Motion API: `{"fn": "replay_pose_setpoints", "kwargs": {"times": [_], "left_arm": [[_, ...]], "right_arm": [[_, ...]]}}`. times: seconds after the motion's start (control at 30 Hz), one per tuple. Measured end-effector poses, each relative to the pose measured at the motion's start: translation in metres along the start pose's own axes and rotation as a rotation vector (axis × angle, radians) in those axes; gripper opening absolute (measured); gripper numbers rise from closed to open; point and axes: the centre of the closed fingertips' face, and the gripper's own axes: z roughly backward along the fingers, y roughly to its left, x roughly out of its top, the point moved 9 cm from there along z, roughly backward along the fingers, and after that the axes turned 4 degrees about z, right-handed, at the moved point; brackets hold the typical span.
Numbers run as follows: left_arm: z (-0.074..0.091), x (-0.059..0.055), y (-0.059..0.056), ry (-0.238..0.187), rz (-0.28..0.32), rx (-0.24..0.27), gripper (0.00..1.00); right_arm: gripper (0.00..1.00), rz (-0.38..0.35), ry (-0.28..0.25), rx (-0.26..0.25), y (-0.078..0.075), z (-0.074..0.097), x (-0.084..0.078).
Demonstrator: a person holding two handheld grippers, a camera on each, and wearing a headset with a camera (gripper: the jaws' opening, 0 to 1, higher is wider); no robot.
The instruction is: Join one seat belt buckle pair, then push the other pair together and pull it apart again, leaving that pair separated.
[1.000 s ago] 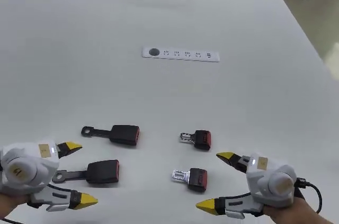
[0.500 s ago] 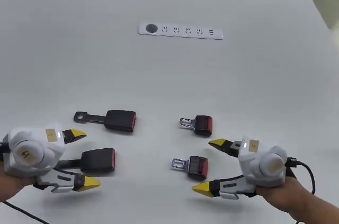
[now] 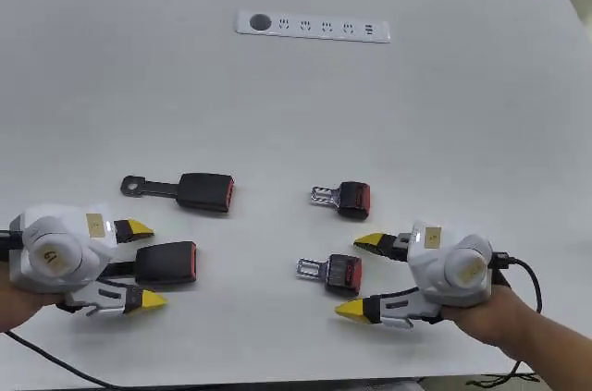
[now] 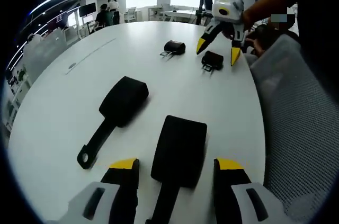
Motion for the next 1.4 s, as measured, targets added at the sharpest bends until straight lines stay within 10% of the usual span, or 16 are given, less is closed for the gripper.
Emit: {"fn": "replay_pose_setpoints", "kwargs": {"times": [0.4,1.4], "left_arm": [[0.002,0.001,0.007,0.051,-0.118,-0.019,0.35],[0.002,0.006,0.008,0.14,-0.262,-0.092,0.32]], "right_arm": [[0.41,0.119,0.031,0.015,-0.001,-0.007,-0.001],[0.34,0.156,-0.036,0.071,-0.011,-0.008,-0.005]]}}
